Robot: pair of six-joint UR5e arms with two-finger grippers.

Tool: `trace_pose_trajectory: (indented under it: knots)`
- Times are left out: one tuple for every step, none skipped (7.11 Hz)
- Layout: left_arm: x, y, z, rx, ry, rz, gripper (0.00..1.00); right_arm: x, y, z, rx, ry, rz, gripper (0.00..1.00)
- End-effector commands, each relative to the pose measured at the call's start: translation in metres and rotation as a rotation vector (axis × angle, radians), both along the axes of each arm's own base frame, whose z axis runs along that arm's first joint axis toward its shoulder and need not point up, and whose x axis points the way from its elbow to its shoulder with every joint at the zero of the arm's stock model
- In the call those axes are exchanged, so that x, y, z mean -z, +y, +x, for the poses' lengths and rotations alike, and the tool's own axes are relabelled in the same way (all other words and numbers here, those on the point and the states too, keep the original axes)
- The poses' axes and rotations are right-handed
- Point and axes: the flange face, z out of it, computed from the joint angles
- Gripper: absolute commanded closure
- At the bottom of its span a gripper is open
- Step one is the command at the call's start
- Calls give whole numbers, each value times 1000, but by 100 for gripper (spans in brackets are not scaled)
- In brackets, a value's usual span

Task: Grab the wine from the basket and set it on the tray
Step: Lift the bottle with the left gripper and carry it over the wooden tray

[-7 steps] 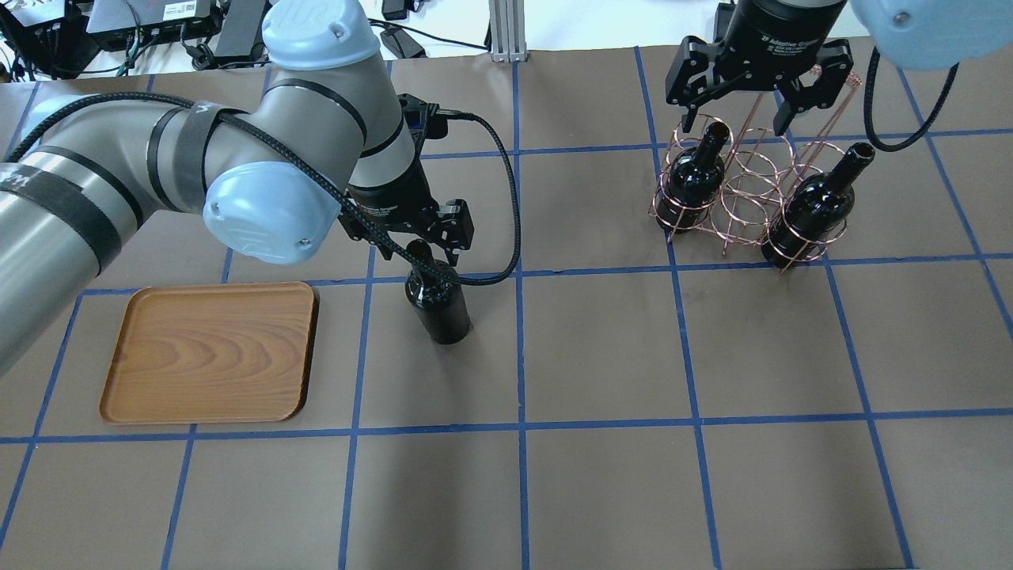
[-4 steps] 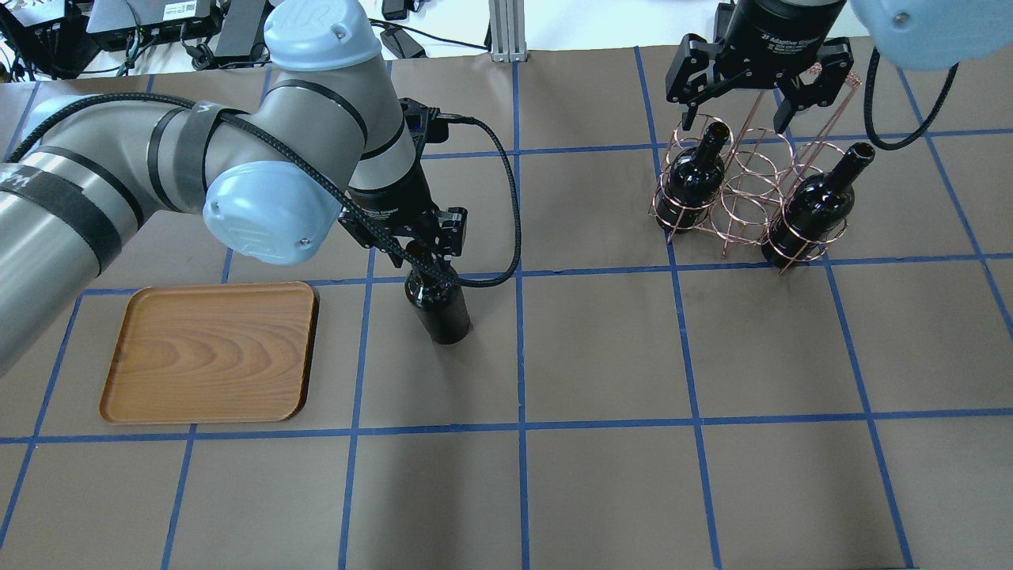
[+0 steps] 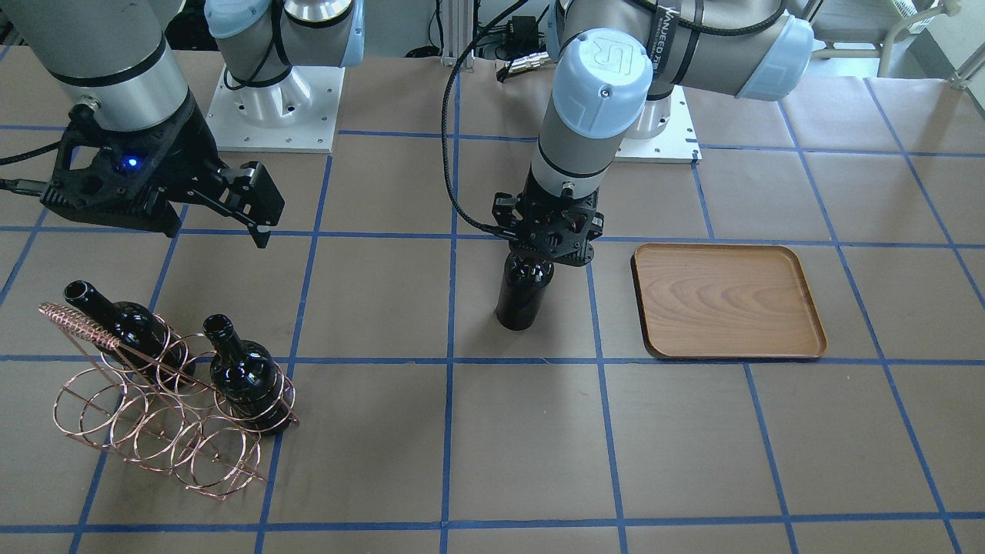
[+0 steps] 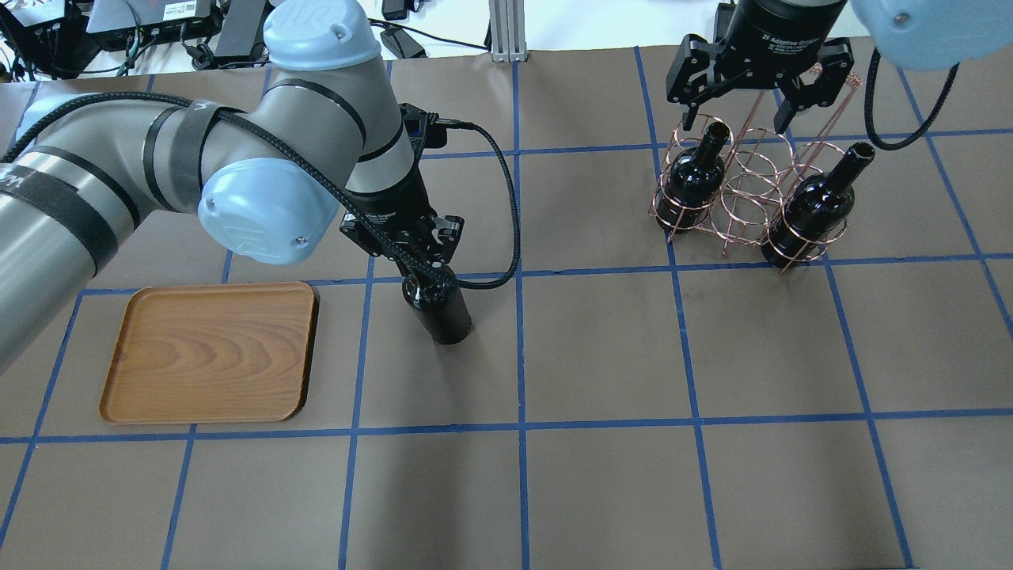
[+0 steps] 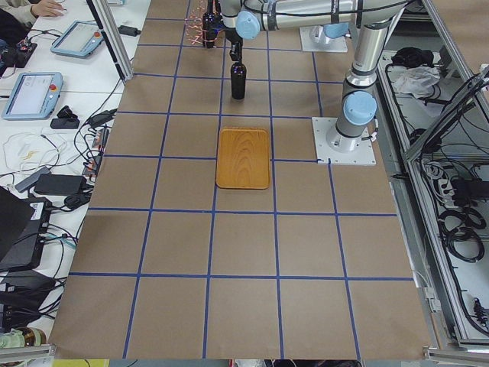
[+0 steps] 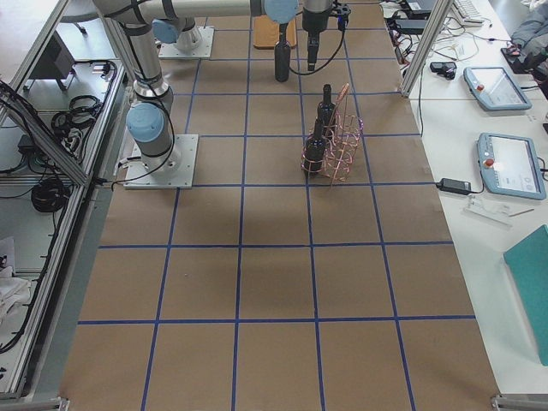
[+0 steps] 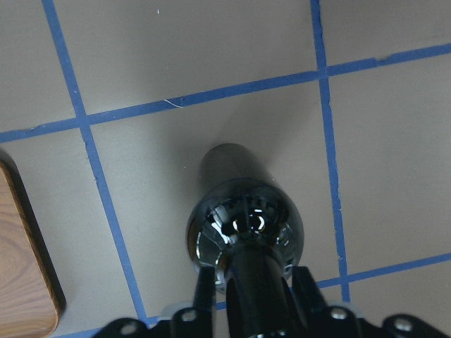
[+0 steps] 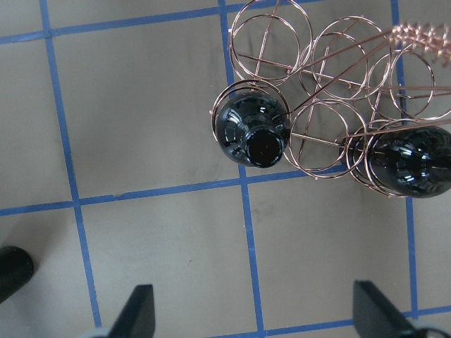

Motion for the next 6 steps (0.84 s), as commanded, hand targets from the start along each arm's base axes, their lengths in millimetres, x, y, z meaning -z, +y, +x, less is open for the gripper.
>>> trace_pose_trajectory:
  knots:
    - [-6, -1, 3, -5, -1, -10, 100, 0, 0, 0, 1, 0, 0, 0]
    - [-22, -3, 14, -23, -9, -37, 100, 0, 0, 0, 1, 0, 0, 0]
    - [-47, -12, 41, -55, -70, -35, 100, 0, 0, 0, 1, 0, 0, 0]
    - [-73, -20, 68, -36, -82, -31, 100, 1, 0, 0, 1, 0, 2, 0]
    - [-83, -26, 103, -29, -84, -30, 100, 0, 0, 0, 1, 0, 0, 0]
    - [-75, -28, 147, 21, -96, 14, 100, 0, 0, 0, 1, 0, 0, 0]
